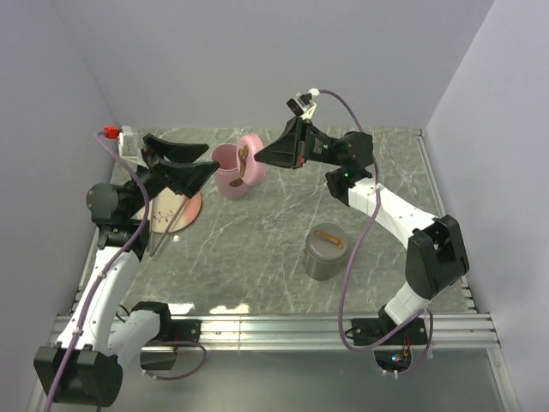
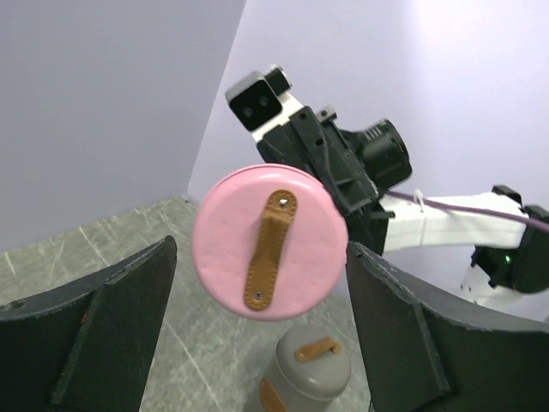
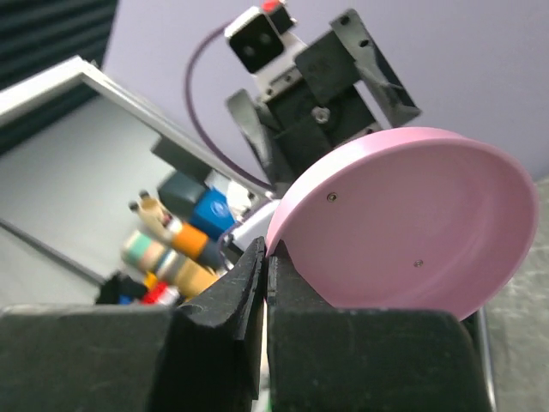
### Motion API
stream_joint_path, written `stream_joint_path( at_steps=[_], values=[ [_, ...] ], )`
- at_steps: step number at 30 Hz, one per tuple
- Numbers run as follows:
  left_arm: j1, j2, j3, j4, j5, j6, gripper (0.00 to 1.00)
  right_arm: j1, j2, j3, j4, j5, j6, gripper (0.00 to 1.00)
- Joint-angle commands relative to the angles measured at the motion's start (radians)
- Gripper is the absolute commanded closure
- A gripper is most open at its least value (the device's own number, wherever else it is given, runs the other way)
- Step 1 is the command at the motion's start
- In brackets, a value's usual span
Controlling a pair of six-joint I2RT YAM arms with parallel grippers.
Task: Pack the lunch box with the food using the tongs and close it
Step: Pick up the box lid from the center of the board.
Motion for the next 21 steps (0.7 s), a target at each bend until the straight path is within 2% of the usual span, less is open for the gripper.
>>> stream_joint_path(
  at_steps=[1, 5, 10, 17, 21],
  values=[
    [-0.056, 0.030, 0.031, 0.092, -0.114, -0.005, 0.15, -0.024, -0.082, -0.033, 0.183, 0.122, 0.144, 1.00],
    [-0.125, 0.067, 0.006, 0.098, -0.138, 0.010, 0.20, -0.033, -0.076, -0.096, 0.226, 0.199, 0.229, 1.00],
    [-0.168, 0.095, 0.015, 0.091, -0.166, 0.022, 0.21, -0.032, -0.074, -0.167, 0.255, 0.280, 0.293, 1.00],
    [-0.202, 0.148, 0.026, 0.040, -0.209, 0.042, 0.21, -0.018, -0.074, -0.187, 0.287, 0.299, 0.319, 1.00],
    [-0.221, 0.167, 0.018, 0.032, -0.218, 0.050, 0.24, -0.004, -0.081, -0.191, 0.287, 0.300, 0.325, 1.00]
  ],
)
